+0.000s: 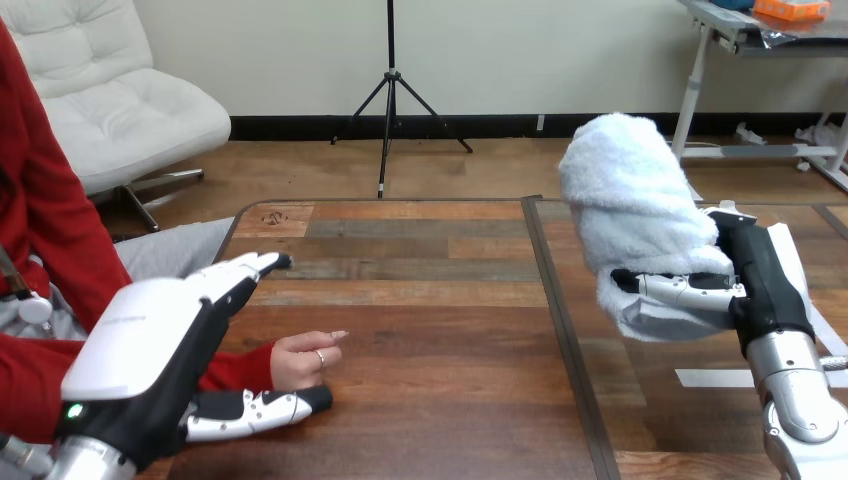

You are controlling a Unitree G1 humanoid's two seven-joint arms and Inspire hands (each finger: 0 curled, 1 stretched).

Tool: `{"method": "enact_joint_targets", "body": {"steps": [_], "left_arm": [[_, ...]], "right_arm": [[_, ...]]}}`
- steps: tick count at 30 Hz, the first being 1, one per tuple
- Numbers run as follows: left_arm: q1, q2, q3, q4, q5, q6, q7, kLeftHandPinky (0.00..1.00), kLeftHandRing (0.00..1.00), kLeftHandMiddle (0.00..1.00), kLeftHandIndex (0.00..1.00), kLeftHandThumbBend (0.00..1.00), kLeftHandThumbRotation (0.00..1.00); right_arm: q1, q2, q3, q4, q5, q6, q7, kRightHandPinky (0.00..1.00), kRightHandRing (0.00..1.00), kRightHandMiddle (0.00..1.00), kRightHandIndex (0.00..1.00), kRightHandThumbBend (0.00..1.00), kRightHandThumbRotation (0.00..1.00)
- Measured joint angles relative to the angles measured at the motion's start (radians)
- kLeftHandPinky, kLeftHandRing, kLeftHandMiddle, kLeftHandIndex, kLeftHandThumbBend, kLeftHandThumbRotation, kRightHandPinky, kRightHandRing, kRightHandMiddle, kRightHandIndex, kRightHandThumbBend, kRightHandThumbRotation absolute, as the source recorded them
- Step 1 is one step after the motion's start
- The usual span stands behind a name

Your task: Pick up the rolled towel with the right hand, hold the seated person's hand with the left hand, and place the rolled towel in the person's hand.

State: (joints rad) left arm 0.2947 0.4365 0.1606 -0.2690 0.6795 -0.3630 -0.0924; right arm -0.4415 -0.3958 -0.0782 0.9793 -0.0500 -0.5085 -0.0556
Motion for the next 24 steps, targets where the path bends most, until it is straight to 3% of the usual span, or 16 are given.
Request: {"method": "enact_joint_targets", "body": {"steps": [24], "left_arm": [[-0.072, 0.042, -0.07, 0.108, 0.089, 0.023, 0.03, 0.9, 0.91, 0.93, 0.89, 0.89, 0.53]], "right_arm": [[0.049, 0.002, -0.004, -0.074, 0.002, 0.003, 0.032, 0.34, 0.38, 0.41, 0.42, 0.86, 0.0]]}}
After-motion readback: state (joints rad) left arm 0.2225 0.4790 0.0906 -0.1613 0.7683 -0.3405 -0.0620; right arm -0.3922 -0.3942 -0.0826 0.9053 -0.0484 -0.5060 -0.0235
